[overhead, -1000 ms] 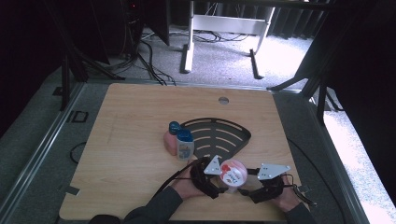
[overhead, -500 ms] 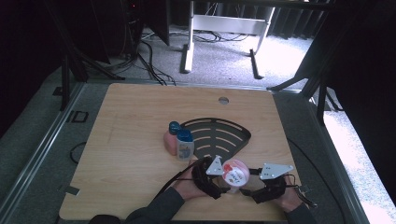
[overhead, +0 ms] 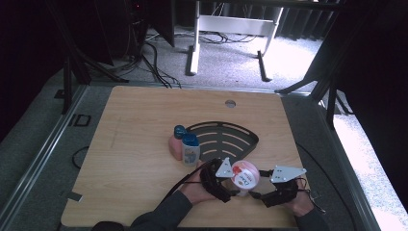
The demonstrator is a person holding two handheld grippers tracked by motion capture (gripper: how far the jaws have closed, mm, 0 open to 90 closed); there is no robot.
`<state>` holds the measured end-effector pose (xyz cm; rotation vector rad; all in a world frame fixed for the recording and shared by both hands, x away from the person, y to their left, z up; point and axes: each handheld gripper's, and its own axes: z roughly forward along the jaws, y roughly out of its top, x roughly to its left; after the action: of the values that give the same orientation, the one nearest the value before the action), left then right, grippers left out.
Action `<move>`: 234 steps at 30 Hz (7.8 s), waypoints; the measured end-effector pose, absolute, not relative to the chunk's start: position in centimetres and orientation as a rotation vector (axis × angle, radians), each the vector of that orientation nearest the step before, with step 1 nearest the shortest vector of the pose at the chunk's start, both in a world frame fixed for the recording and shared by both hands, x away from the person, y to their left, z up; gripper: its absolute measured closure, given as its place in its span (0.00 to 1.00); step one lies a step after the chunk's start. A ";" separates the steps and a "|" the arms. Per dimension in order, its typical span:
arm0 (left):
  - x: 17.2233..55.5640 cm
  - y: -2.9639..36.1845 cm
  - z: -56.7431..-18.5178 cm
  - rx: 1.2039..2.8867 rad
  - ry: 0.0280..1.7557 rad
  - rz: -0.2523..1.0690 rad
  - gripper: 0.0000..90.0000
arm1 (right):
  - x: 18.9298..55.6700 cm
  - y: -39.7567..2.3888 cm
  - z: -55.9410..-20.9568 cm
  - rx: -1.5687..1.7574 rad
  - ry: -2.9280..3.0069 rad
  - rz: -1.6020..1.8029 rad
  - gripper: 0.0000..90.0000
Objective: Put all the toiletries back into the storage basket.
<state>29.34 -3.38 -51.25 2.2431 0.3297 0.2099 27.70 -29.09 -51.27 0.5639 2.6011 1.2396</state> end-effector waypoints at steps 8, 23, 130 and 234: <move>29.9 -3.4 -50.8 2.246 0.355 0.214 0.17 | 28.3 -28.8 -50.7 0.560 2.592 1.234 0.21; 30.9 -3.5 -50.2 2.246 0.384 0.218 0.17 | 29.5 -28.7 -50.1 0.559 2.587 1.220 0.21; 38.7 -7.6 -48.4 2.240 0.613 0.383 0.15 | 39.4 -30.0 -48.3 0.642 2.574 1.147 0.21; 41.9 -8.7 -51.8 2.279 0.775 0.340 0.28 | 43.8 -30.4 -51.6 0.869 2.696 0.933 0.17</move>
<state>41.87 -8.67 -51.81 2.2789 0.7745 0.3396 43.82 -30.45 -51.60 0.8692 2.6965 0.9328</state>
